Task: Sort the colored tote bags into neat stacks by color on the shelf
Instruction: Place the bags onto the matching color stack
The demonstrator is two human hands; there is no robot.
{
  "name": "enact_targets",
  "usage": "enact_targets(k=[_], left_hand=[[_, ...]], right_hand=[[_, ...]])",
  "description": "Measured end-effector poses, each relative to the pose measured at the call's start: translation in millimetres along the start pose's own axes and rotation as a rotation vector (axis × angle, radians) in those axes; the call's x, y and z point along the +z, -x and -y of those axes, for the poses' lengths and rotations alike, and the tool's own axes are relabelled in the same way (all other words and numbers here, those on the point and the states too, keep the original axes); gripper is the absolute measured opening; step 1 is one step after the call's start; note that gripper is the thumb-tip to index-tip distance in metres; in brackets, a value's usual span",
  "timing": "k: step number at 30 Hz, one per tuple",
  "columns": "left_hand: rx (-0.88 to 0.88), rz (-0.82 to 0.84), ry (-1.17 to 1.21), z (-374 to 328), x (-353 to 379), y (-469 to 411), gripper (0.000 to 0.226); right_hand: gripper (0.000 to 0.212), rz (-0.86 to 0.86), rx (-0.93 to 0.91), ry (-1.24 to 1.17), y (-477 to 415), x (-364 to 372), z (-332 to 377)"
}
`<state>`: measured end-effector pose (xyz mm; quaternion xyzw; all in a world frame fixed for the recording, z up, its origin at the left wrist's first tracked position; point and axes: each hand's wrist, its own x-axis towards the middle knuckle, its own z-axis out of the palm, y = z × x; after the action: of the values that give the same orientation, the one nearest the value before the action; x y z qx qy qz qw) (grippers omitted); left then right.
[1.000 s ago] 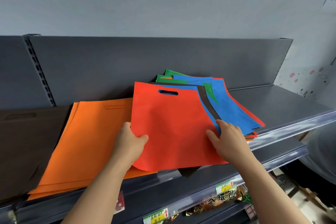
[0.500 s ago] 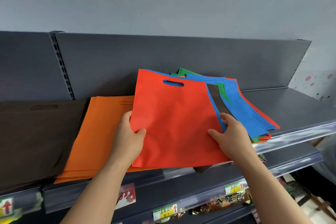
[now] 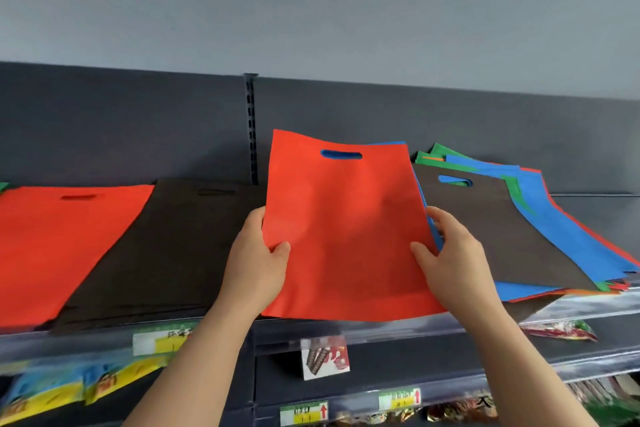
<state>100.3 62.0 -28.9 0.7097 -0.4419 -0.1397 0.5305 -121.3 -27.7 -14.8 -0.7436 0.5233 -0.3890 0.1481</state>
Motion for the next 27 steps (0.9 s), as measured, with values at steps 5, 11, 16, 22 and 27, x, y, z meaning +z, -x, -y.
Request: enact_targets(k=[5,11,16,22,27], left_hand=[[-0.002,-0.046,-0.064,27.5,-75.2,3.0,0.046],[-0.025,-0.115,-0.161,71.1,-163.5,4.8,0.048],[-0.056,-0.164,-0.205,100.8,-216.5,5.6,0.056],[-0.070,-0.273,-0.267,124.0,-261.1,1.6,0.049],[-0.085,-0.333,-0.366,135.6,-283.9,-4.3,0.034]], right_hand=[[0.053,0.046,-0.034,-0.028,21.5,42.0,61.8],[0.052,0.111,-0.084,-0.099,53.2,98.9,128.1],[0.042,0.156,-0.085,-0.193,69.0,136.0,172.0],[0.063,0.320,0.083,-0.320,67.0,171.8,213.1],[0.019,0.491,0.161,-0.539,64.5,194.1,233.6]])
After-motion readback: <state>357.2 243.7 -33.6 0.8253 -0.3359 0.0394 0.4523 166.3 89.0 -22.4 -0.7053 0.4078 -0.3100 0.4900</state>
